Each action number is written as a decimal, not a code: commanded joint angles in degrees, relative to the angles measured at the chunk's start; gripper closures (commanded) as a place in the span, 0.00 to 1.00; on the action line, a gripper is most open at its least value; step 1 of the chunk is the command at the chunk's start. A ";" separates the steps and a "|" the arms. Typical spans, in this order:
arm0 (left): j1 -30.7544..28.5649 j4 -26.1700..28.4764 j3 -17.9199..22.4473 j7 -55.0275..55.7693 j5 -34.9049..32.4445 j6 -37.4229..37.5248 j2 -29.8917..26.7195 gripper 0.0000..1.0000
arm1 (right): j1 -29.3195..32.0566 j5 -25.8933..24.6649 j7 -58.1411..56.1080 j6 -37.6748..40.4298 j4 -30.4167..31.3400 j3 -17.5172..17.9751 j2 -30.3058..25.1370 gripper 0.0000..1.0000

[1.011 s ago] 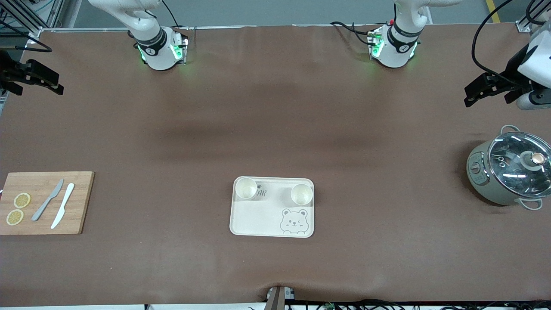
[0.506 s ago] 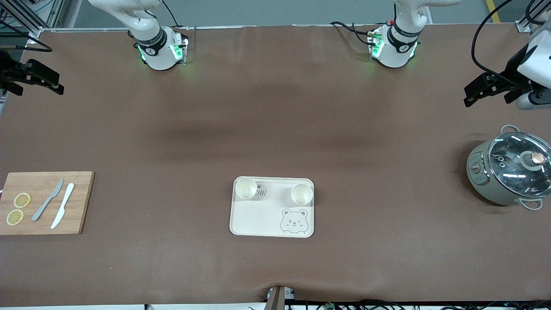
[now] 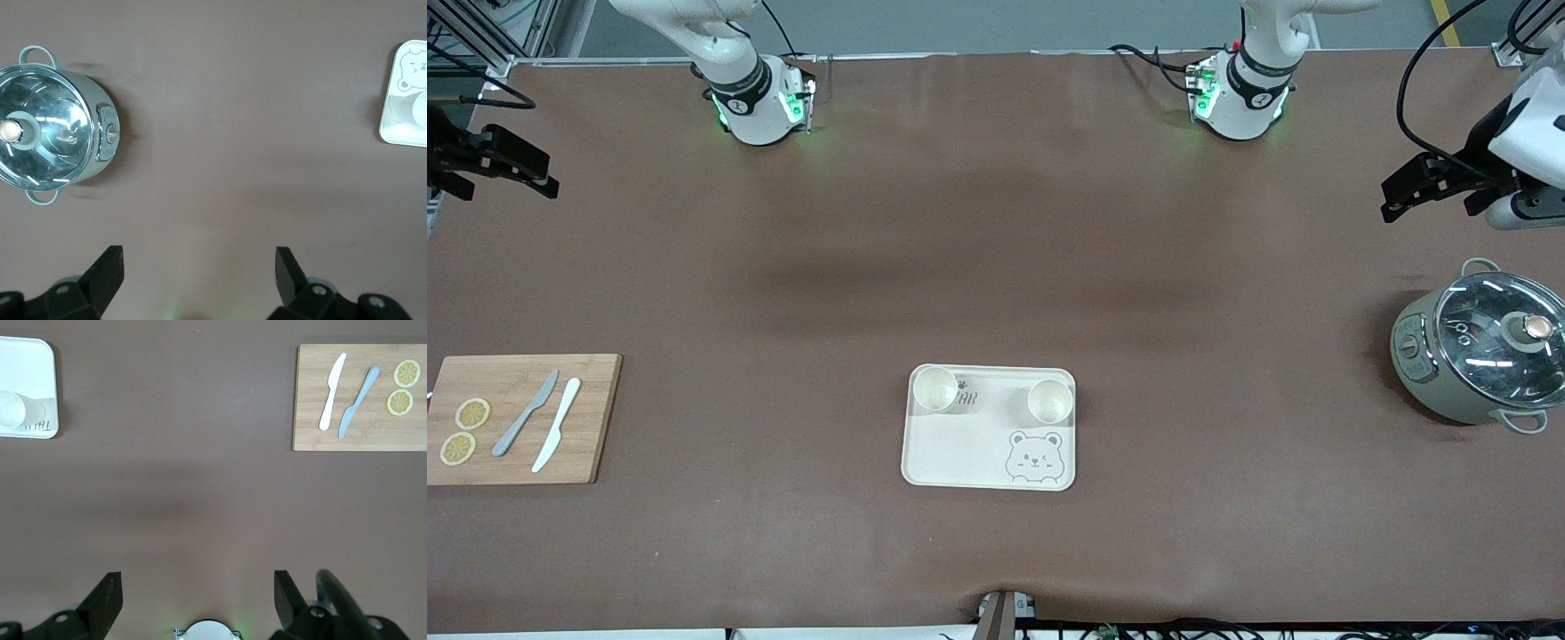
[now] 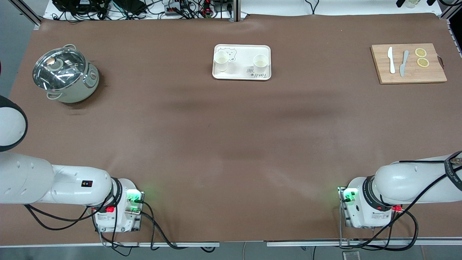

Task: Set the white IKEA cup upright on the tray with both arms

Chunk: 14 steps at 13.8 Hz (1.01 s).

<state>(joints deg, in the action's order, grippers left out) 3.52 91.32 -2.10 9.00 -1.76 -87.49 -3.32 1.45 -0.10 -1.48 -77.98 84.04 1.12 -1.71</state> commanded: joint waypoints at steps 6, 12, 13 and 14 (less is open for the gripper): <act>-0.62 -2.29 -0.09 -0.74 -0.35 1.36 0.60 0.00 | 0.66 1.24 -0.63 -1.04 1.65 0.46 -1.28 0.00; -0.18 -2.29 -0.18 -0.74 -0.53 2.33 0.60 0.00 | 0.74 1.32 -0.63 -1.39 1.65 0.46 -1.19 0.00; -0.09 -2.29 -0.18 -0.74 -0.53 2.33 0.77 0.00 | 0.66 1.33 -0.54 -1.48 1.65 0.46 -1.19 0.00; 0.00 -2.20 -0.27 -0.74 -0.53 2.33 0.78 0.00 | 0.66 1.33 -0.54 -1.56 1.65 0.46 -1.19 0.00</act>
